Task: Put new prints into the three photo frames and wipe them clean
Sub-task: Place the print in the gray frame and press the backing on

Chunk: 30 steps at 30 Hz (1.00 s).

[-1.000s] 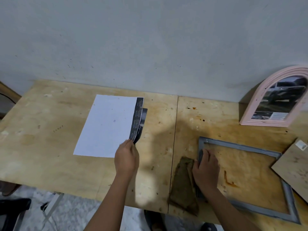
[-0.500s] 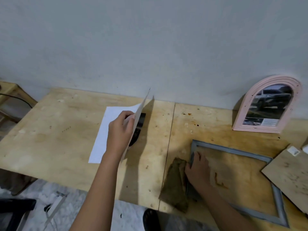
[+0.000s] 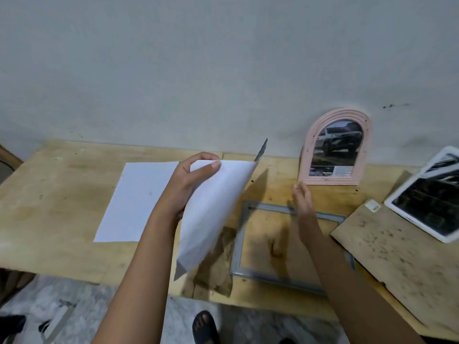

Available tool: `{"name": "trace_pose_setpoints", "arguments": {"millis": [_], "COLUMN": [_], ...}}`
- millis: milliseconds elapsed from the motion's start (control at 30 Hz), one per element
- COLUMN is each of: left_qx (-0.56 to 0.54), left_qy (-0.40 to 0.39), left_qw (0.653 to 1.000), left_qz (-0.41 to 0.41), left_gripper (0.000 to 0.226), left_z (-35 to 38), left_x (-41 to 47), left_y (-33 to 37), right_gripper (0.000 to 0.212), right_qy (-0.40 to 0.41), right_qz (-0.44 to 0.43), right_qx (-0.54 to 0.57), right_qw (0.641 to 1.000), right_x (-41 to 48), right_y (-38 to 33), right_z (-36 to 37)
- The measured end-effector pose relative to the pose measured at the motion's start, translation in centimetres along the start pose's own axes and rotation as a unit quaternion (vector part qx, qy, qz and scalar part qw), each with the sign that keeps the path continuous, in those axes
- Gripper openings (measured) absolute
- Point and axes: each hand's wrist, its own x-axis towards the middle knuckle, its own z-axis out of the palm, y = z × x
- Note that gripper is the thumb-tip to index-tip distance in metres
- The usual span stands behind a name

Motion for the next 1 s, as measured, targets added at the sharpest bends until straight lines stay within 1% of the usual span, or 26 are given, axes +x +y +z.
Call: {"name": "trace_pose_setpoints", "arguments": {"millis": [67,133,200,233,267,300,367,433,467,533,600,633,700,733,800,833,900,933,1000], "left_qx": [-0.094,-0.149,-0.172,-0.177,-0.169,-0.141,-0.023,0.123,0.166,0.159,0.109,0.096,0.097,0.114,0.165,0.189,0.237,0.266,0.308], "left_qy": [-0.019,-0.023,-0.045,-0.058,-0.061,-0.054,-0.028,-0.002,0.002,-0.004,-0.019,-0.022,0.011,0.047,0.142,0.17,0.189,0.194,0.203], "left_qw": [0.995,0.987,0.982,0.98,0.979,0.981,0.984,0.966,0.952,0.936,0.932,0.932,0.938,0.941,0.936,0.933,0.928,0.922,0.91], "left_qz": [-0.037,-0.056,-0.062,-0.073,-0.093,-0.12,-0.175,-0.229,-0.257,-0.314,-0.345,-0.349,-0.332,-0.315,-0.278,-0.255,-0.218,-0.205,-0.189], "left_gripper": [0.005,0.007,0.018,0.024,0.025,0.022,0.021,0.026,0.029,0.04,0.051,0.054,0.051,0.049,0.042,0.039,0.038,0.04,0.045], "left_z": [1.5,3.4,4.6,5.4,5.7,5.8,6.1,6.0,5.7,4.9,3.9,3.5,3.0,2.7,2.5,2.5,2.7,2.7,2.9], "left_x": [0.2,0.6,1.0,1.1,1.2,1.3,1.8,2.2,2.2,1.9,1.3,1.2,1.4,1.6,2.1,2.3,2.6,2.7,2.7], "left_y": [-0.9,-2.2,-3.9,-4.9,-6.1,-7.3,-9.8,-12.6,-14.2,-16.9,-18.5,-19.0,-19.4,-19.7,-19.6,-19.4,-19.3,-19.4,-19.5], "right_gripper": [0.077,0.079,0.081,0.083,0.082,0.076,0.06,0.042,0.033,0.025,0.028,0.029,0.027,0.027,0.032,0.033,0.035,0.032,0.026], "right_qy": [-0.028,-0.076,-0.133,-0.15,-0.159,-0.157,-0.119,-0.057,-0.036,-0.007,0.028,0.037,0.031,0.022,-0.001,-0.007,-0.003,0.007,0.056], "right_qz": [0.021,0.059,0.103,0.119,0.131,0.138,0.141,0.158,0.168,0.189,0.205,0.209,0.218,0.228,0.242,0.243,0.227,0.212,0.172], "right_qx": [0.03,0.041,0.039,0.029,0.014,-0.011,-0.098,-0.188,-0.208,-0.224,-0.243,-0.243,-0.247,-0.257,-0.299,-0.316,-0.334,-0.351,-0.414], "right_qw": [0.999,0.994,0.985,0.981,0.978,0.978,0.978,0.968,0.963,0.956,0.948,0.947,0.944,0.939,0.923,0.917,0.915,0.912,0.892], "right_x": [0.2,0.1,-0.8,-1.3,-1.7,-2.2,-2.9,-3.5,-3.7,-4.3,-4.7,-4.8,-4.8,-4.7,-4.3,-4.2,-3.8,-3.7,-3.7], "right_y": [-0.9,-1.0,-0.7,-0.4,0.0,0.5,1.2,2.0,2.4,3.6,4.9,5.4,5.7,5.7,5.8,5.7,6.2,6.5,6.8], "right_z": [-3.1,-6.0,-7.9,-8.9,-9.7,-10.4,-12.1,-13.9,-14.6,-16.0,-16.8,-16.9,-16.2,-15.7,-14.3,-13.6,-12.7,-12.4,-12.2]}}
